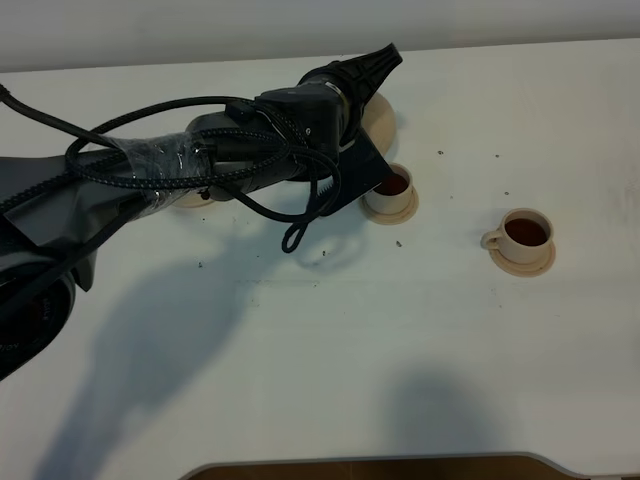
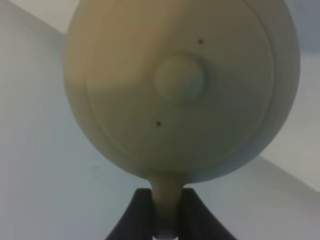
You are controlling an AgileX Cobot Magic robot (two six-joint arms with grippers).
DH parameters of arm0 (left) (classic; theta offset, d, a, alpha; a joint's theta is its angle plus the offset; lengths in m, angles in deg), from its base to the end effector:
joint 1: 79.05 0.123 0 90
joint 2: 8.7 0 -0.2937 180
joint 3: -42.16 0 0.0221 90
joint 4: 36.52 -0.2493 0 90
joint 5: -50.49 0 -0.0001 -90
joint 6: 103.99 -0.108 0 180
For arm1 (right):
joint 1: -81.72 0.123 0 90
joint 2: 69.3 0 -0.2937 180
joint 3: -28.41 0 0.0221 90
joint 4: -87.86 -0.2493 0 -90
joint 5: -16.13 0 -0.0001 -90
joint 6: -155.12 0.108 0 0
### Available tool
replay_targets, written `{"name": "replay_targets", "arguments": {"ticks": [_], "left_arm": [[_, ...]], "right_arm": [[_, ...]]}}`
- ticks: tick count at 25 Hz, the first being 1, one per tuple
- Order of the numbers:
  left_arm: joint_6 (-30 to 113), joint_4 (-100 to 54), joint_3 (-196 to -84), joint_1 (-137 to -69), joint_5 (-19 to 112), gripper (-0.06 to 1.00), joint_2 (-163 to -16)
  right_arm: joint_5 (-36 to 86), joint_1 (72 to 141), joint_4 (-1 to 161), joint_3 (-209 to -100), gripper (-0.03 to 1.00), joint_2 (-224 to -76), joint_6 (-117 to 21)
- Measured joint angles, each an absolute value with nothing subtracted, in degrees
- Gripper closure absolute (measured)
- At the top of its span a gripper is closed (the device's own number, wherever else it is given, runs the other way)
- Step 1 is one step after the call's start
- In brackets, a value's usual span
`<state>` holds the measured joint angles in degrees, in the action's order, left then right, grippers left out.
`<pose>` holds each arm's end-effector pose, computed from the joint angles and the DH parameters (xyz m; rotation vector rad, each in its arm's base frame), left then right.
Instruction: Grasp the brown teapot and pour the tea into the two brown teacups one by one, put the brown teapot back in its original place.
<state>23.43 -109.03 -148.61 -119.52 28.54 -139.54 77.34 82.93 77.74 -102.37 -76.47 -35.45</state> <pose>0.4050 -0.2948 0.1787 2.3804 0.5544 1.1423 -0.0015 0.0166 0.2672 -0.2183 2.0298 0.1096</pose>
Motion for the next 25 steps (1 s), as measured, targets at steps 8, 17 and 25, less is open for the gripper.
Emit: {"name": "replay_targets", "arguments": {"ticks": [8,17,25], "left_arm": [[36.6,-108.0,-148.6,-119.5,26.9,0.84,-139.5],[44.1,-86.2,-148.6,-119.5,15.8,0.84,-132.1],[49.3,-58.5,-148.6,-119.5,-0.3,0.84,-127.2]], "right_arm": [[77.3,82.9,77.7,-102.4,0.75,-76.5,-35.4],[77.3,82.9,77.7,-102.4,0.75,-76.5,-35.4],[77.3,82.9,77.7,-102.4,0.75,-76.5,-35.4]]}}
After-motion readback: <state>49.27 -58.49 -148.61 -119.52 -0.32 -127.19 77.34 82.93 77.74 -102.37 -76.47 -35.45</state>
